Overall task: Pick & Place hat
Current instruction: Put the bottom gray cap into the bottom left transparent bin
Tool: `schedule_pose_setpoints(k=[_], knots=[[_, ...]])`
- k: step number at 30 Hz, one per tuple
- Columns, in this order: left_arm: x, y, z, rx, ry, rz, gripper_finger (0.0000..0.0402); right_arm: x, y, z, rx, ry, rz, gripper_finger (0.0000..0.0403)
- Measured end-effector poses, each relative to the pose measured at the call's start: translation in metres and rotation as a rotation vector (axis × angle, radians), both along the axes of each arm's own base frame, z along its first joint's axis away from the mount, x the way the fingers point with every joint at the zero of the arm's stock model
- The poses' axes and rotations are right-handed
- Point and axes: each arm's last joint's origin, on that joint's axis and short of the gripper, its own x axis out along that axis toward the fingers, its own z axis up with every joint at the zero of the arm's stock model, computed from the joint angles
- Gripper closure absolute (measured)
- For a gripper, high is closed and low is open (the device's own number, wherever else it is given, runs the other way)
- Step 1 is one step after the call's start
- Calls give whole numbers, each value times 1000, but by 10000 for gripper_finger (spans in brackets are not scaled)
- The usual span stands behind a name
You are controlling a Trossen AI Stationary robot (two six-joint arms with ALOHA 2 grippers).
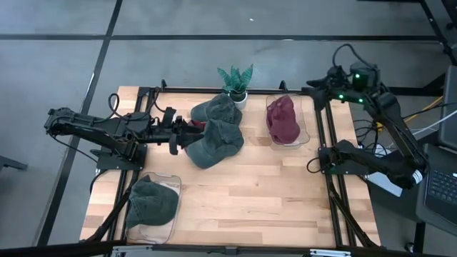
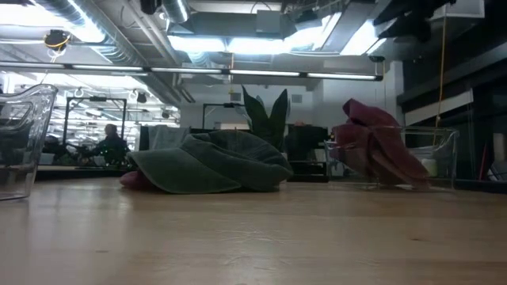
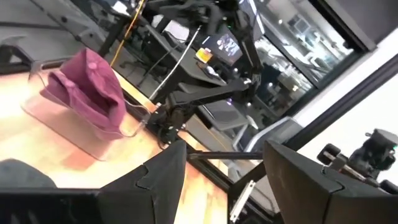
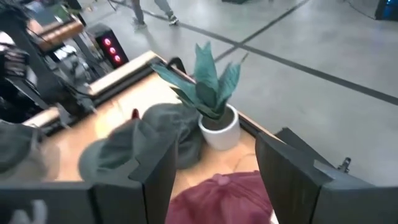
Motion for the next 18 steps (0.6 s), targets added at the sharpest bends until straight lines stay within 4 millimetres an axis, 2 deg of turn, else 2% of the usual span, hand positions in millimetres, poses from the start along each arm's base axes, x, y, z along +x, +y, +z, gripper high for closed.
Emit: schedule_pose_setpoints(k=[4, 9, 13, 18], knots=[[0, 2, -1, 43, 11, 46, 192, -5, 9, 9, 12, -32, 9, 188], [8, -1, -7, 213, 66, 4, 192, -6, 15, 10, 63, -68, 88, 188], [28, -5, -16, 345, 169, -85, 192, -1, 20, 9, 76, -68, 162, 188], [58, -5, -33, 552, 456, -95, 192, 7, 25, 9, 79, -53, 221, 188]])
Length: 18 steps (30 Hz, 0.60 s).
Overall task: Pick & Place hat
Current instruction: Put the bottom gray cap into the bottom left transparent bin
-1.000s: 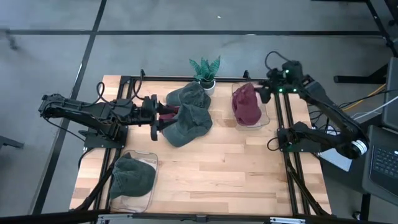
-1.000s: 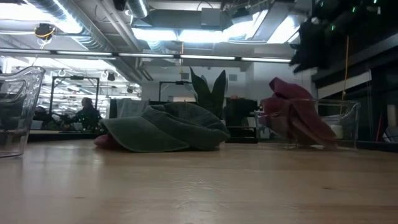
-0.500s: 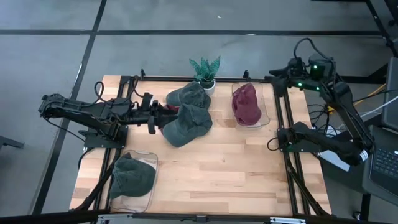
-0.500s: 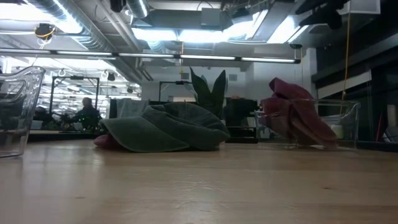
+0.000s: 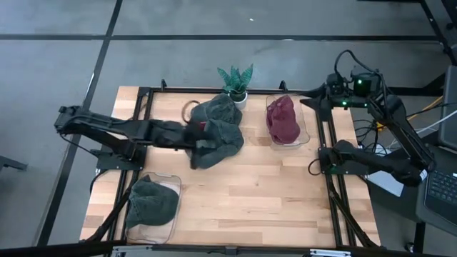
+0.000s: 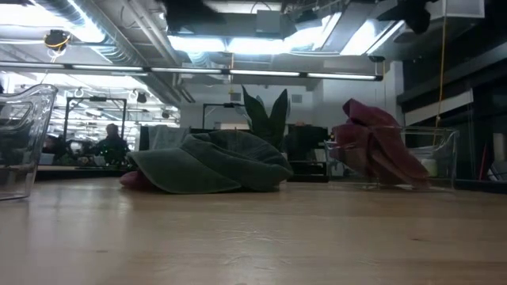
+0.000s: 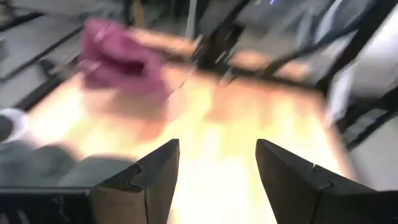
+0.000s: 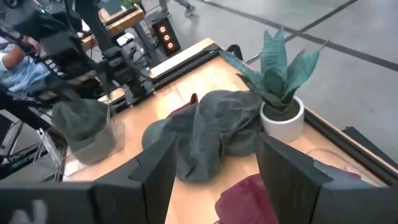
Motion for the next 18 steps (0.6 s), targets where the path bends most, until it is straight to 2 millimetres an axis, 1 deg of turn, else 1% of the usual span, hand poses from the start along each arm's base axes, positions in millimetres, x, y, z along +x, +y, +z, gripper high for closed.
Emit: schedule_pose_setpoints(k=[4, 11, 15, 18], knots=[[22, 8, -21, 111, 148, 64, 192, 7, 2, -1, 8, 22, -2, 188], [54, 17, -74, 148, 347, 108, 192, 22, 4, -5, 25, 64, 17, 188], [64, 25, -97, 179, 425, 160, 192, 33, 5, -8, 39, 89, 33, 188], [68, 32, -108, 218, 464, 195, 192, 42, 5, -10, 44, 98, 62, 188]])
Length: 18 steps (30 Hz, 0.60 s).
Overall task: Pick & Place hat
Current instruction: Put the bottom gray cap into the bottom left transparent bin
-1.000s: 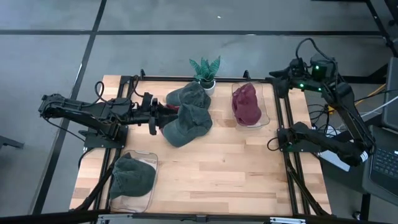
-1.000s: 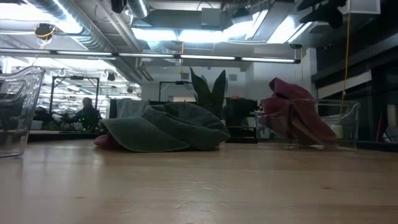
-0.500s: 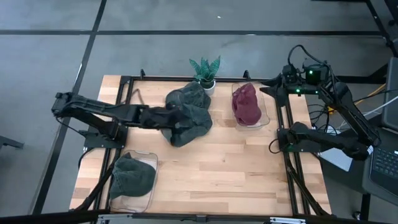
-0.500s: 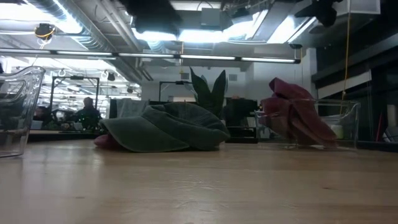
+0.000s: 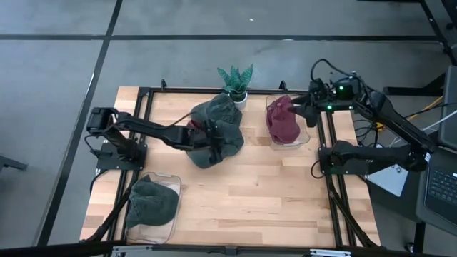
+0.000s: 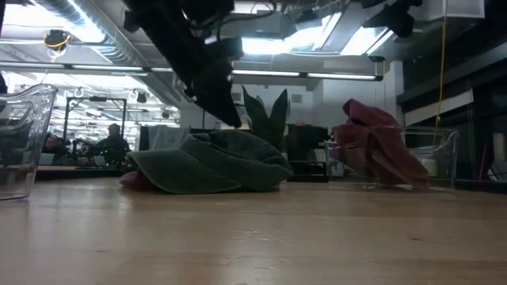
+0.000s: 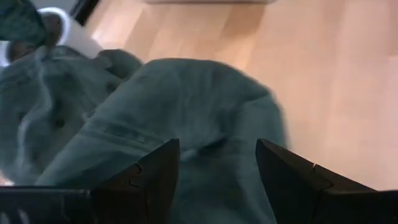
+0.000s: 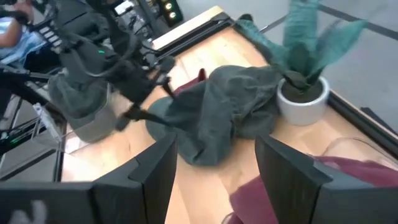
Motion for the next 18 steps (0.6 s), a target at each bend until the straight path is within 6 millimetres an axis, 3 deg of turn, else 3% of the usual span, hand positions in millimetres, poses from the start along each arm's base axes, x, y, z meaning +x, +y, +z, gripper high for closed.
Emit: schedule_pose_setpoints(k=[9, 18], knots=[[12, 22, -32, 72, 92, 56, 192, 26, 1, -5, 4, 12, 50, 188], [25, 40, -65, 18, 106, 38, 192, 40, 4, -11, 24, 51, 73, 188]])
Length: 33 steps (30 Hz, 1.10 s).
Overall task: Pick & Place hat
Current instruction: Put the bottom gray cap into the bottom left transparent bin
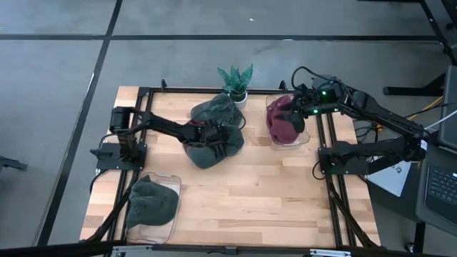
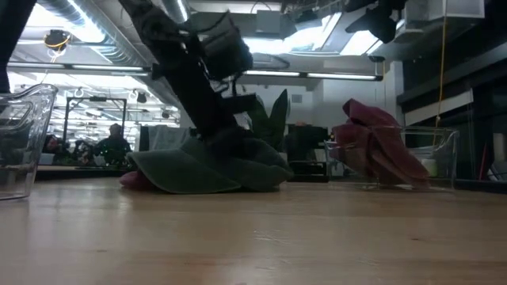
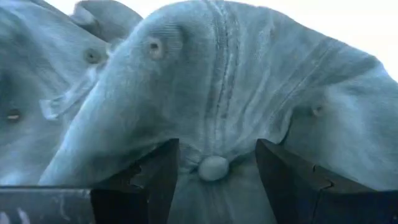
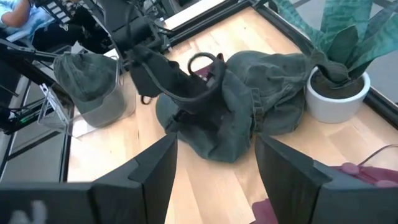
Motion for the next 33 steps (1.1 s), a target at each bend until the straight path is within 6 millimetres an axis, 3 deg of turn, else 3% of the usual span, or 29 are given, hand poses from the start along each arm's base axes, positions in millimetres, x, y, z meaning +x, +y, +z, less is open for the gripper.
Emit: schedule_pose_setpoints(k=[6, 15, 19, 25, 33], knots=[[1, 4, -14, -5, 55, -18, 205, 2, 1, -1, 1, 6, 8, 188], [-2, 2, -5, 0, 65, -61, 371, 2, 1, -1, 11, 2, -9, 188], [-6, -1, 4, -17, 66, -74, 376, 3, 0, 1, 6, -13, -10, 188], [-17, -10, 34, -35, 29, -113, 375, 3, 0, 1, 9, -17, -13, 188], [-39, -18, 92, -49, -142, -120, 374, 3, 0, 1, 31, -20, -24, 188]])
